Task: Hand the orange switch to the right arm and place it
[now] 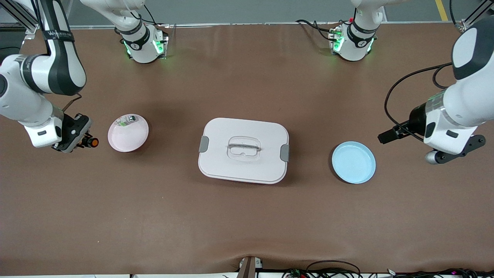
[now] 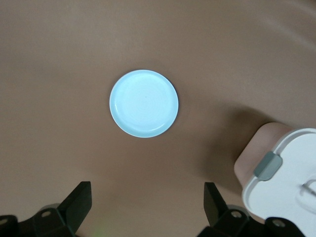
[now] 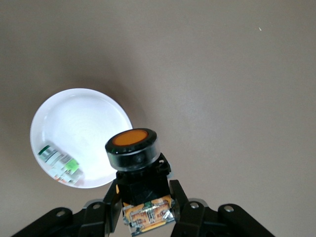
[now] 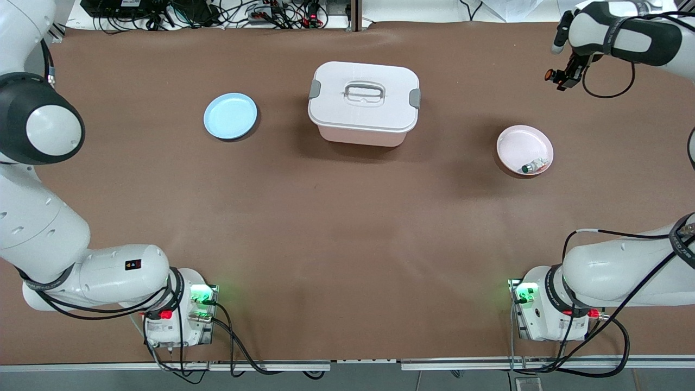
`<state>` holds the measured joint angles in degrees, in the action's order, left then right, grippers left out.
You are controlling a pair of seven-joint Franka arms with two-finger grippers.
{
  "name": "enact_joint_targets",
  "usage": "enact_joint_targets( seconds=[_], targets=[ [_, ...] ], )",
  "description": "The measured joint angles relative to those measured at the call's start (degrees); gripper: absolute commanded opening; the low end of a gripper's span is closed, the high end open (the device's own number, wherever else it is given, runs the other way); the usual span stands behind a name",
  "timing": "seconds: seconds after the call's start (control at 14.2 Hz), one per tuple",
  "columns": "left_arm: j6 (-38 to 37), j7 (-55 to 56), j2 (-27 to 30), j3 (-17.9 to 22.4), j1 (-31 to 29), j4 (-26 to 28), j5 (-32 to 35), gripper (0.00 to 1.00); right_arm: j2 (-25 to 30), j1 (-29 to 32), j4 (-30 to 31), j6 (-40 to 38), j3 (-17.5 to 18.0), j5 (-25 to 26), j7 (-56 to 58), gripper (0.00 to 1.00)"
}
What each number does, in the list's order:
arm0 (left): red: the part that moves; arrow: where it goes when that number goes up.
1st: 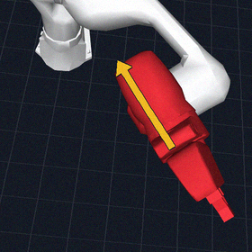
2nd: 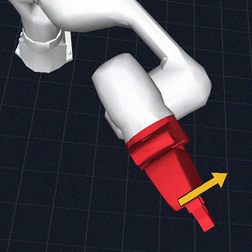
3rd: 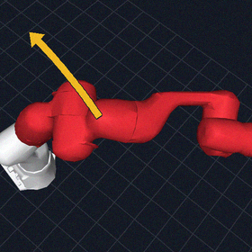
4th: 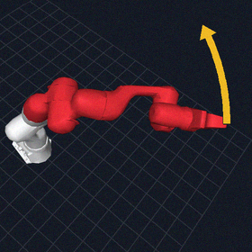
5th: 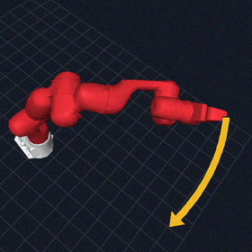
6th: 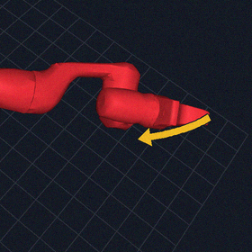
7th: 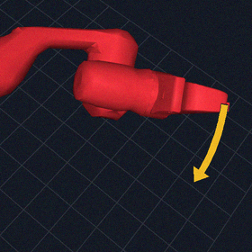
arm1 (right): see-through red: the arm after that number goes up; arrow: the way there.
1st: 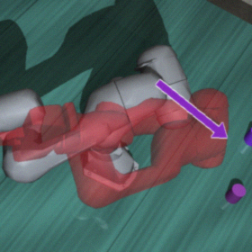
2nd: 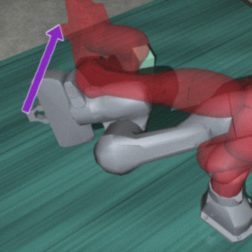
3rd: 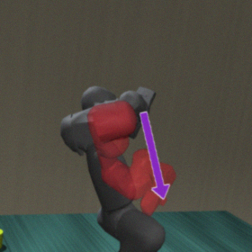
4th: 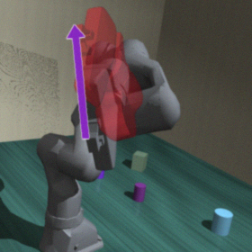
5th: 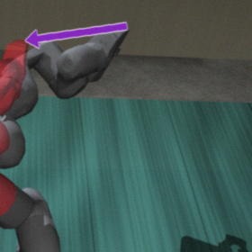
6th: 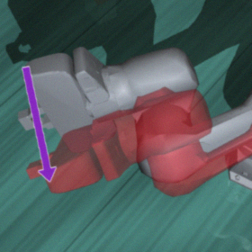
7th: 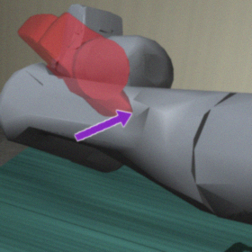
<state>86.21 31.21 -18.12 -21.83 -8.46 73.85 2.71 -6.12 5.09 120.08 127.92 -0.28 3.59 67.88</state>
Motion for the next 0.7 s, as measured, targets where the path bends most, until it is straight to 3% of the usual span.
enact_joint_targets(
  seconds=[0.35,0.7],
  targets=[
    [-0.3,-19.2,2.9,13.9,8.0,0.3,0.0,1.0,-0.7,0.0,6.3,8.6,0.4,0.4,0.2,0.0],
    [-0.4,-23.4,7.7,15.5,8.5,5.1,-0.3,1.0,-2.8,0.0,8.6,11.2,0.6,6.5,0.2,0.0]
  ],
)
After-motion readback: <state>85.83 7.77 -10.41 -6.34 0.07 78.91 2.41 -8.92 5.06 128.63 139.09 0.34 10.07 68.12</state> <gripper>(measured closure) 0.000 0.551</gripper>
